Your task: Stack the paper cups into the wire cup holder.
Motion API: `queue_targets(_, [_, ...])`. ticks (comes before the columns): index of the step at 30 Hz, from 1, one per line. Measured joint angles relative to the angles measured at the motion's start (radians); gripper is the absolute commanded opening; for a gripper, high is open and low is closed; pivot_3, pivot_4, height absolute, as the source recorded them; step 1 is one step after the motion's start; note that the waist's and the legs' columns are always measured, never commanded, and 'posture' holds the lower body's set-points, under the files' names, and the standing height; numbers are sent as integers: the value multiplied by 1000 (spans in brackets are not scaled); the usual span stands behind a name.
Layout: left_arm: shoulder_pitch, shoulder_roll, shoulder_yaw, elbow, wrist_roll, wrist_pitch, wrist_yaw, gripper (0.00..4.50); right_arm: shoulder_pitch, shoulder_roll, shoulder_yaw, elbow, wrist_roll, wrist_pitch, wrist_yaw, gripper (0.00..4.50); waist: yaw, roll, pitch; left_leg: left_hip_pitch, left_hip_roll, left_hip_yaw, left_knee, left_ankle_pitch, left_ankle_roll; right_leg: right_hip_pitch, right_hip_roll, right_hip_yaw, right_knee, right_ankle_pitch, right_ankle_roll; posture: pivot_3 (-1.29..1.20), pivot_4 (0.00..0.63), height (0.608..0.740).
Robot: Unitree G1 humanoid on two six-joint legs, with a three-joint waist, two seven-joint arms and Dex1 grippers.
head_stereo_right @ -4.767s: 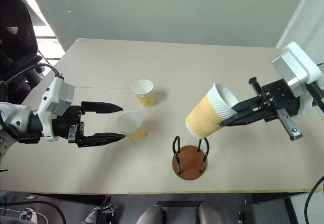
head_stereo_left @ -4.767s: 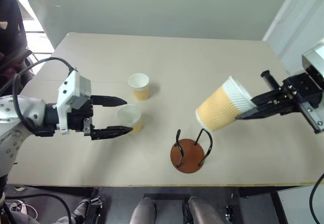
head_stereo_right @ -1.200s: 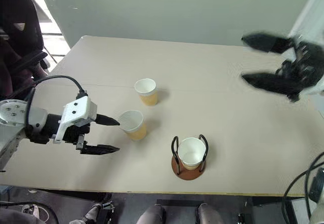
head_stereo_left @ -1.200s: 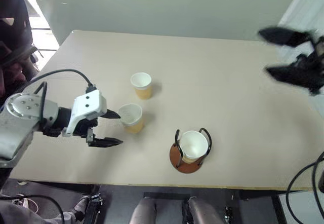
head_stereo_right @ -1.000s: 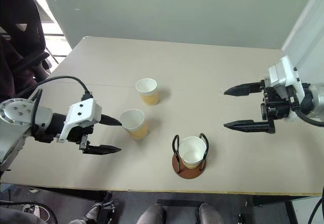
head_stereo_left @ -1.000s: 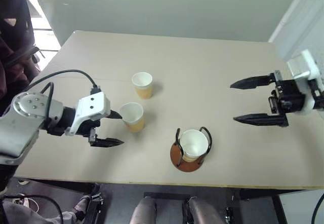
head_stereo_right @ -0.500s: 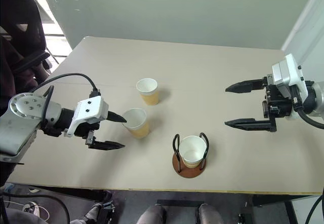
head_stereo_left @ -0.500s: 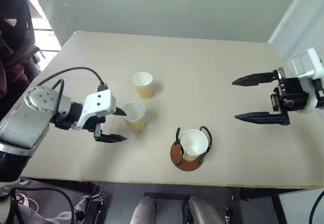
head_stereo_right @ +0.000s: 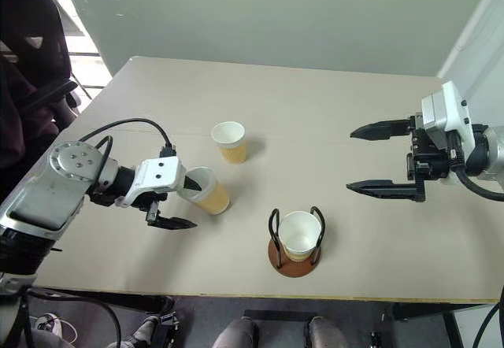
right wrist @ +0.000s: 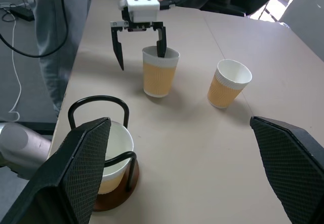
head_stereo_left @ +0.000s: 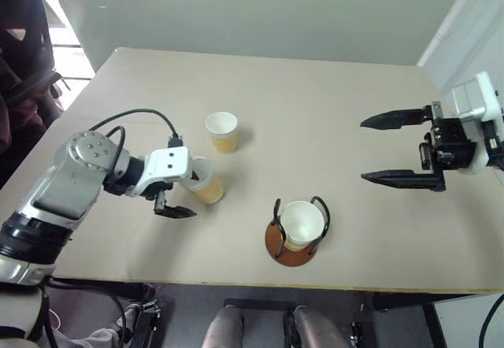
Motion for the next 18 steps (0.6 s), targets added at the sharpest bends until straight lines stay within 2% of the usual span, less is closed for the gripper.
queue_targets(10, [1, -16, -1, -33, 1, 12, 0, 16, 0, 0, 3, -7, -3, 8, -15, 4500, 0, 0, 0, 0, 0, 0, 1, 0, 0, 0, 0, 0, 0, 1, 1, 0, 150, 740])
queue_targets(18, [1, -1, 4, -58, -10, 15, -41, 16, -11, 0, 3, -7, 16, 34, -15, 4500, 0, 0, 0, 0, 0, 1, 1, 1, 0, 0, 0, 1, 0, 1, 2, 0, 150, 740])
